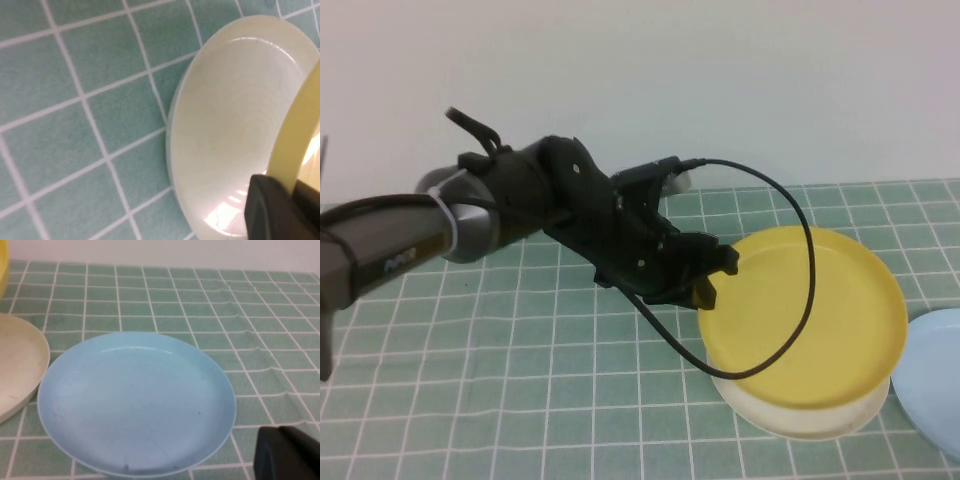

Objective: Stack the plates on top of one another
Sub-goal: Place the yellow plate on the white plate, then pick up the blue plate

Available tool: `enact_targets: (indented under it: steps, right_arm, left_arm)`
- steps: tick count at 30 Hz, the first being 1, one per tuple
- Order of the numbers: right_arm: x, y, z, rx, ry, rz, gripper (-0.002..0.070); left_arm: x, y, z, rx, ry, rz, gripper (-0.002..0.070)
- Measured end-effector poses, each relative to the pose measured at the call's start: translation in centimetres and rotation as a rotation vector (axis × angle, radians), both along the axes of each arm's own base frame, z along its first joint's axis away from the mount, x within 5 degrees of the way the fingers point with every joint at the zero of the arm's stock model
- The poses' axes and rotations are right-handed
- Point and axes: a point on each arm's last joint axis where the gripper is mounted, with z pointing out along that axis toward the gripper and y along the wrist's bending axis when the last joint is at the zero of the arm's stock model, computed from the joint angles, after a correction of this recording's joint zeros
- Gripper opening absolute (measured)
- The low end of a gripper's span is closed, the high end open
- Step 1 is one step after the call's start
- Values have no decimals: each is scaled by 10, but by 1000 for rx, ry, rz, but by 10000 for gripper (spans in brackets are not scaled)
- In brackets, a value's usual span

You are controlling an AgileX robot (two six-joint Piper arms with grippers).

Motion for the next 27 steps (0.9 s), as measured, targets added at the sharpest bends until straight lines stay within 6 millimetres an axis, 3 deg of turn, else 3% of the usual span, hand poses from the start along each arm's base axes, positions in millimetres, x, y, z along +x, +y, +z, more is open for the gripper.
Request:
enact_targets:
  steps: [4,9,11,15,17,18,22,27]
  right_arm:
    - [0,0,0,0,0,0,-2]
    - [0,0,0,0,0,0,-2]
    - [0,0,0,0,0,0,-2]
    - [0,0,0,0,0,0,-2]
    - [0,0,0,0,0,0,-2]
    - [0,0,0,0,0,0,-2]
    - [0,0,0,0,0,0,-2]
    - [0,0,0,0,0,0,-2]
  left_arm:
    - [1,-4,-10,-22,25,-22,67]
    - [1,-5,-11,-21,28,-20,281]
    - [2,-3,-12,-23,48,-3,272]
    - [-2,-2,-1,-36,49,-9,128]
    - [-5,0,12,-51,24,-17,13]
    - [-7,2,21,-58,-3,-23,1]
    - [-18,11,66,-107,-123,-20,0]
    - [-50,33,141,-209,-305,-14,0]
